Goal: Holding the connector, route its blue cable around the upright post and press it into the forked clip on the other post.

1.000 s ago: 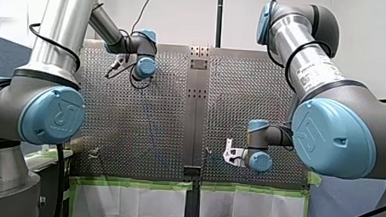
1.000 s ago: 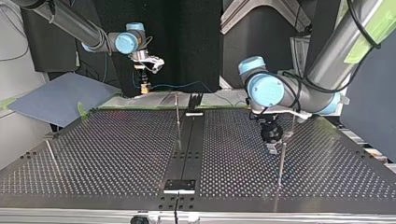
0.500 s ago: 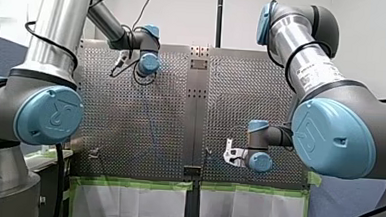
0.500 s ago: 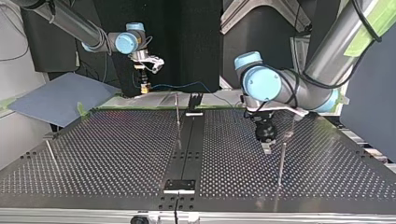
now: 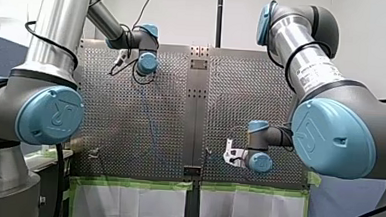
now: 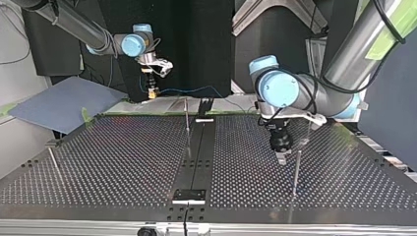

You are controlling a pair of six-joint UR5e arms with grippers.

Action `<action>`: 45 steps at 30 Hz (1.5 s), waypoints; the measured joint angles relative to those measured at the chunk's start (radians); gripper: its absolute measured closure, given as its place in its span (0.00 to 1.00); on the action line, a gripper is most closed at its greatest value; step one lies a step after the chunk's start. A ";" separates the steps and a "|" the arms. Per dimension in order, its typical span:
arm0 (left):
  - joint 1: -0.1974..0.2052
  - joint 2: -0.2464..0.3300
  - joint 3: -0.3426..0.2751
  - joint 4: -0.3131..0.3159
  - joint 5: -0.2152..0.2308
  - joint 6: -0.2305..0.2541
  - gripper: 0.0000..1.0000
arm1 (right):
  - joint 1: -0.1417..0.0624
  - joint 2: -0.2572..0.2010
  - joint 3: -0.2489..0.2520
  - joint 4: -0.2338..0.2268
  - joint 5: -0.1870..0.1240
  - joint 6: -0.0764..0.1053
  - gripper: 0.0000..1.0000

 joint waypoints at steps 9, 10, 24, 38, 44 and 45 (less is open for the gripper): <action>-0.013 -0.001 -0.001 -0.011 0.007 0.019 0.00 | 0.000 0.002 0.000 -0.006 -0.001 0.002 1.00; -0.012 -0.001 -0.001 -0.011 0.006 0.019 0.00 | 0.000 0.002 0.000 -0.006 -0.001 0.002 1.00; -0.002 -0.047 0.008 -0.008 0.013 0.057 0.00 | 0.000 0.004 0.000 -0.013 -0.007 0.002 1.00; 0.012 -0.050 0.034 -0.013 0.031 0.063 0.00 | -0.001 0.008 0.000 -0.023 -0.009 0.003 1.00; 0.002 -0.063 0.040 -0.026 0.039 0.065 0.00 | -0.001 0.010 0.000 -0.023 -0.009 0.005 1.00; -0.001 -0.065 0.040 -0.028 0.040 0.066 0.00 | -0.001 0.011 0.000 -0.023 -0.009 0.005 1.00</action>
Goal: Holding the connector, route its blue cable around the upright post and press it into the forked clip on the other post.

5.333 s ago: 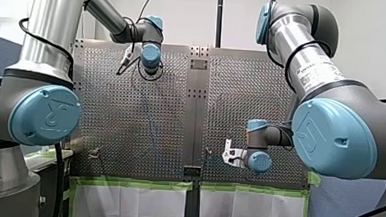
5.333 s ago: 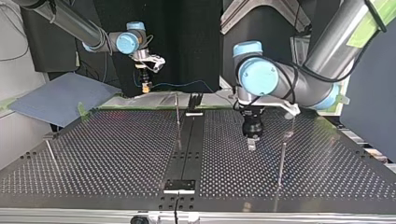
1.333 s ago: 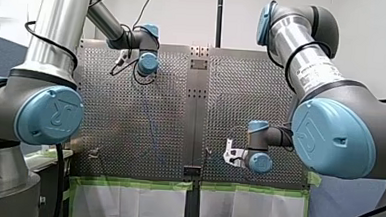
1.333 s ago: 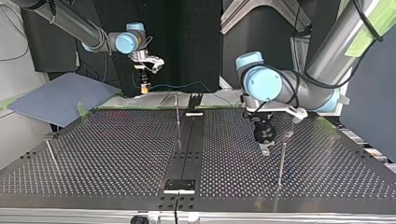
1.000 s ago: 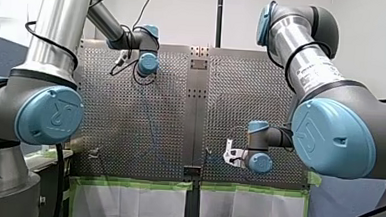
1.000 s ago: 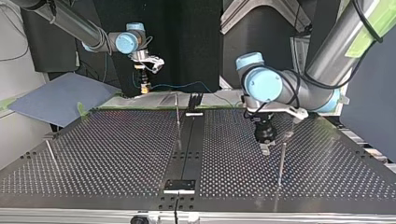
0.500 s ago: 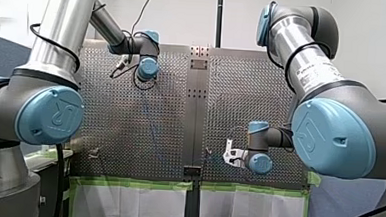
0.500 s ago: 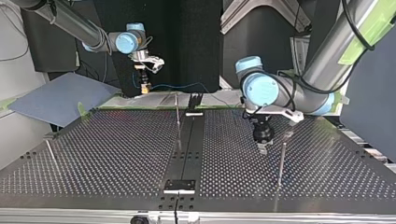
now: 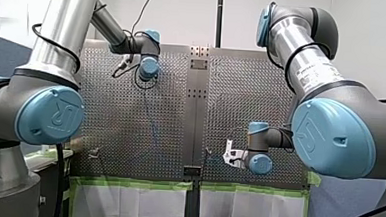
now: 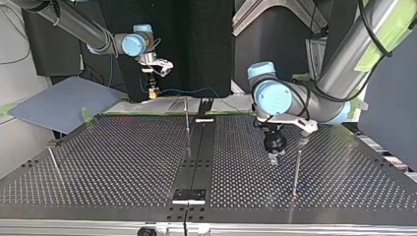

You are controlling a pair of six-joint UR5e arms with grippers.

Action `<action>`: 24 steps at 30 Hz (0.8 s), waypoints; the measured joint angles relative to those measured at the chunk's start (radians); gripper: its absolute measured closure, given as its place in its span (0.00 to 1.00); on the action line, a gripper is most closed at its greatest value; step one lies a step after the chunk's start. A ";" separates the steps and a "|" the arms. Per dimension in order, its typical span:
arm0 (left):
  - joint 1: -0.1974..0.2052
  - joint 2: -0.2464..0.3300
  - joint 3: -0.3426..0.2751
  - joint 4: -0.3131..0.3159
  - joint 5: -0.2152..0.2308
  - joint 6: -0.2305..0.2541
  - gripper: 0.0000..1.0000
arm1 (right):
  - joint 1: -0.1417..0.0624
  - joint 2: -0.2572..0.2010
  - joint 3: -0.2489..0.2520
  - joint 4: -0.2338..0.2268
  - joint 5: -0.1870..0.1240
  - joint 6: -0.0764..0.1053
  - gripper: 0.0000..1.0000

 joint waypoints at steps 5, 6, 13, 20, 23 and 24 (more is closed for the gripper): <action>-0.014 -0.003 0.000 -0.002 -0.001 0.001 0.00 | 0.000 0.003 0.000 -0.002 0.000 0.000 1.00; -0.016 -0.003 0.000 -0.002 -0.001 0.001 0.00 | 0.000 0.004 0.000 -0.002 0.000 0.000 1.00; -0.020 -0.006 0.000 -0.004 -0.014 0.001 0.00 | 0.000 0.006 0.000 -0.004 0.000 0.001 1.00; -0.026 -0.043 0.000 -0.014 -0.055 0.013 0.00 | 0.000 0.010 0.000 -0.006 0.000 0.002 1.00; -0.028 -0.061 0.000 -0.016 -0.078 0.014 0.00 | 0.000 0.014 0.000 -0.009 0.000 0.003 1.00; -0.028 -0.067 -0.001 -0.017 -0.084 0.014 0.00 | 0.000 0.016 0.000 -0.010 0.000 0.003 1.00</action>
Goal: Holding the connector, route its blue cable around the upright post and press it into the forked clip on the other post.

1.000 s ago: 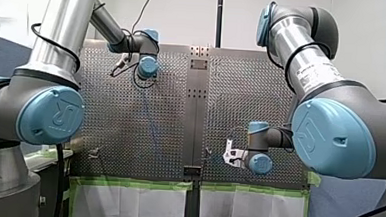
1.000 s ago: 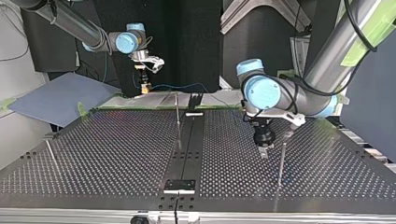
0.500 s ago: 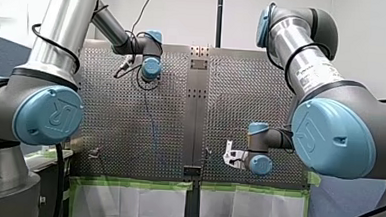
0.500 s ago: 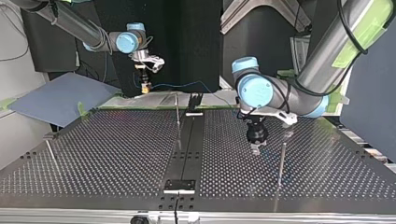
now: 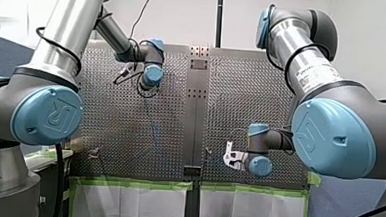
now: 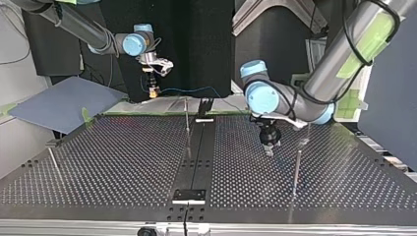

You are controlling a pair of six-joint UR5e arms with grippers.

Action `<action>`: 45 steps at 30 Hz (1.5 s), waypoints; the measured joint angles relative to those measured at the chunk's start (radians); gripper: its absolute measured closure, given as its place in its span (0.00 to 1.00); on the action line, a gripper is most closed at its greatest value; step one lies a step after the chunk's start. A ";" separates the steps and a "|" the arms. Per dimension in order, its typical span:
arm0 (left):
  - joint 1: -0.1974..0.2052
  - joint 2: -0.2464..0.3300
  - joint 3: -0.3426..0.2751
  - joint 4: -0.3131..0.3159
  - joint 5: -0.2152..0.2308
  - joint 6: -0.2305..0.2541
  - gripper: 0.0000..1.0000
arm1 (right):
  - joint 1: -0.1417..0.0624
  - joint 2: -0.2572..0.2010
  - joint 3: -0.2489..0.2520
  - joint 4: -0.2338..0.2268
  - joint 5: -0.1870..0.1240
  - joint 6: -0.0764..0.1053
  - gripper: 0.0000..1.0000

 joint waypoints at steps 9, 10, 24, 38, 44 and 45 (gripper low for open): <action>-0.005 -0.051 -0.004 0.000 -0.014 -0.002 0.00 | -0.002 0.014 -0.001 -0.009 -0.004 0.004 1.00; -0.006 -0.060 -0.004 0.000 -0.015 -0.003 0.00 | -0.002 0.014 -0.001 -0.009 -0.005 0.004 1.00; -0.006 -0.108 -0.004 0.021 -0.016 -0.022 0.00 | -0.003 0.015 -0.001 -0.007 -0.005 0.004 1.00; -0.016 -0.221 -0.004 0.012 -0.031 -0.028 0.00 | -0.003 0.015 -0.001 -0.009 -0.005 0.005 1.00; -0.017 -0.228 -0.004 0.003 -0.026 -0.038 0.00 | -0.003 0.015 -0.001 -0.009 -0.005 0.005 1.00; -0.017 -0.228 -0.004 0.003 -0.023 -0.044 0.00 | -0.003 0.015 -0.001 -0.009 -0.004 0.005 1.00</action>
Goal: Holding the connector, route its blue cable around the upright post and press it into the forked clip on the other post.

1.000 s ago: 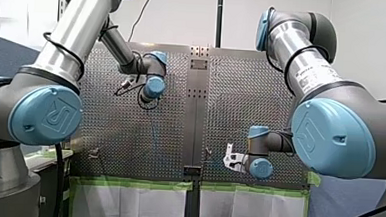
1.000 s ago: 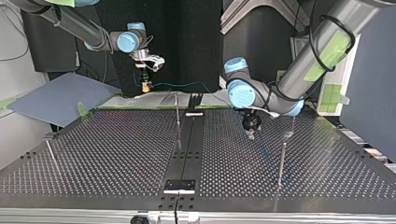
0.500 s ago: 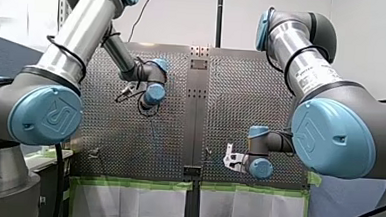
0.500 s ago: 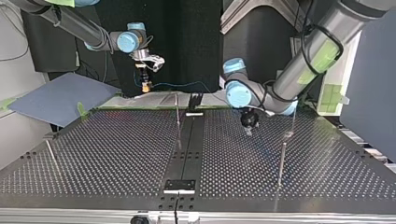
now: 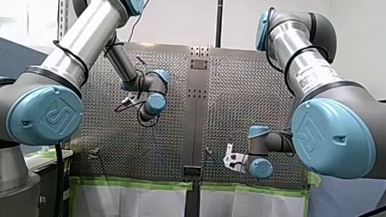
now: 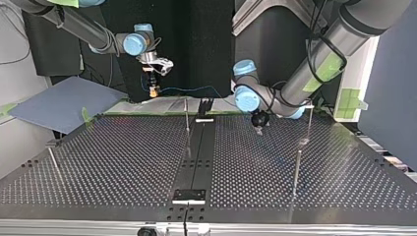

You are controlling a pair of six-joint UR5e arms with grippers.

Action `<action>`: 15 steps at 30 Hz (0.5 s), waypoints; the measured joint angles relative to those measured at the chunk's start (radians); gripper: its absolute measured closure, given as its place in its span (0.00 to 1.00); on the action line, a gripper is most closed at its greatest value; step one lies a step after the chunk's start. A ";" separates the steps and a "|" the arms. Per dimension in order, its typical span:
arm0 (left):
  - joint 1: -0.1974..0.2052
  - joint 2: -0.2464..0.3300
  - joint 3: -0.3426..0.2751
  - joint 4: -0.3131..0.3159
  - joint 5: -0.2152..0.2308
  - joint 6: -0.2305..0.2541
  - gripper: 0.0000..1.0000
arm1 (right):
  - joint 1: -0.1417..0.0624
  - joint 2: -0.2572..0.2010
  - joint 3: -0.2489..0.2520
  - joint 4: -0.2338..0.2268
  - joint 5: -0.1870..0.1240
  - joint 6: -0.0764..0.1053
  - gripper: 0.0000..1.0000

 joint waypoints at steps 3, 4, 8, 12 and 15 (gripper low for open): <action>-0.001 0.000 0.000 -0.001 0.012 -0.020 0.00 | 0.000 0.000 0.000 0.001 0.000 0.000 1.00; -0.001 0.000 0.000 -0.001 0.017 -0.028 0.00 | 0.000 0.000 0.000 0.001 0.000 0.000 1.00; -0.005 -0.013 0.001 -0.009 0.031 -0.049 0.00 | 0.000 0.000 0.000 0.002 0.000 0.000 1.00; -0.016 -0.051 0.006 -0.017 0.030 -0.062 0.00 | 0.000 0.000 0.000 0.003 0.000 0.000 1.00; -0.020 -0.078 0.011 -0.021 0.030 -0.084 0.00 | 0.000 0.000 0.000 0.003 0.000 -0.001 1.00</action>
